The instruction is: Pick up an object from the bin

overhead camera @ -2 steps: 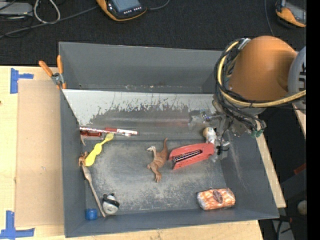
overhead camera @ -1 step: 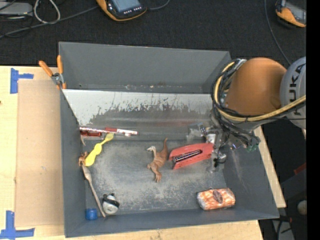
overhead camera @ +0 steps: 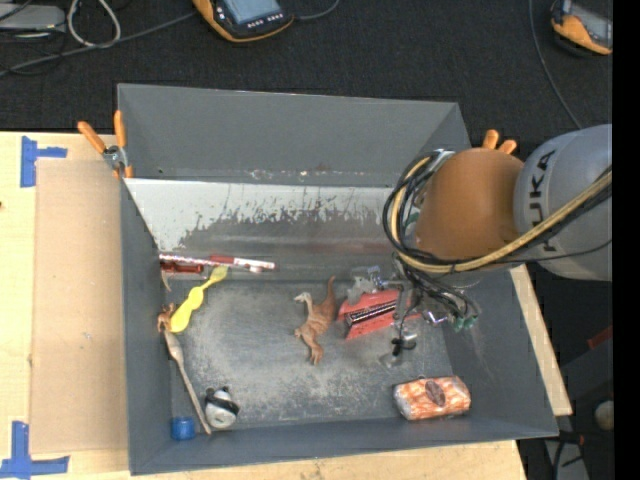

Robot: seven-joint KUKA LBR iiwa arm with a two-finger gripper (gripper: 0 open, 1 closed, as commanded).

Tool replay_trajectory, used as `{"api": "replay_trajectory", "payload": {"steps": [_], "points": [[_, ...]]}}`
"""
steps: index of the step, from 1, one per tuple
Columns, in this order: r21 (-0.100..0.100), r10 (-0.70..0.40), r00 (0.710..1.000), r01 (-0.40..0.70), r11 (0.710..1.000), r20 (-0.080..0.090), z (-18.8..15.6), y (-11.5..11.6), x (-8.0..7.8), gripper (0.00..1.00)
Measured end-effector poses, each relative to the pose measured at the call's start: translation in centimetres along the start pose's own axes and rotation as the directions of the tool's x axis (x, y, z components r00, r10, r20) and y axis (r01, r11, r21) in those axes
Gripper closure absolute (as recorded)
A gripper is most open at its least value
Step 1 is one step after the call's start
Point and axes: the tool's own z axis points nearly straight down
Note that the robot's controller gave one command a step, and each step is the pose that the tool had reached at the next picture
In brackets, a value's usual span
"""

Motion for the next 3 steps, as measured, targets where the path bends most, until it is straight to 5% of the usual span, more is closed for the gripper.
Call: {"api": "replay_trajectory", "payload": {"steps": [1,2,3], "points": [[0.000,-0.100,0.995,0.100,0.995,-0.004,4.2,-0.1,-1.1,0.00],[-0.001,0.173,0.985,-0.173,0.985,0.002,5.0,-0.8,-2.2,0.00],[-0.001,0.042,0.999,-0.042,0.999,0.000,2.9,-3.1,-3.0,1.00]]}}
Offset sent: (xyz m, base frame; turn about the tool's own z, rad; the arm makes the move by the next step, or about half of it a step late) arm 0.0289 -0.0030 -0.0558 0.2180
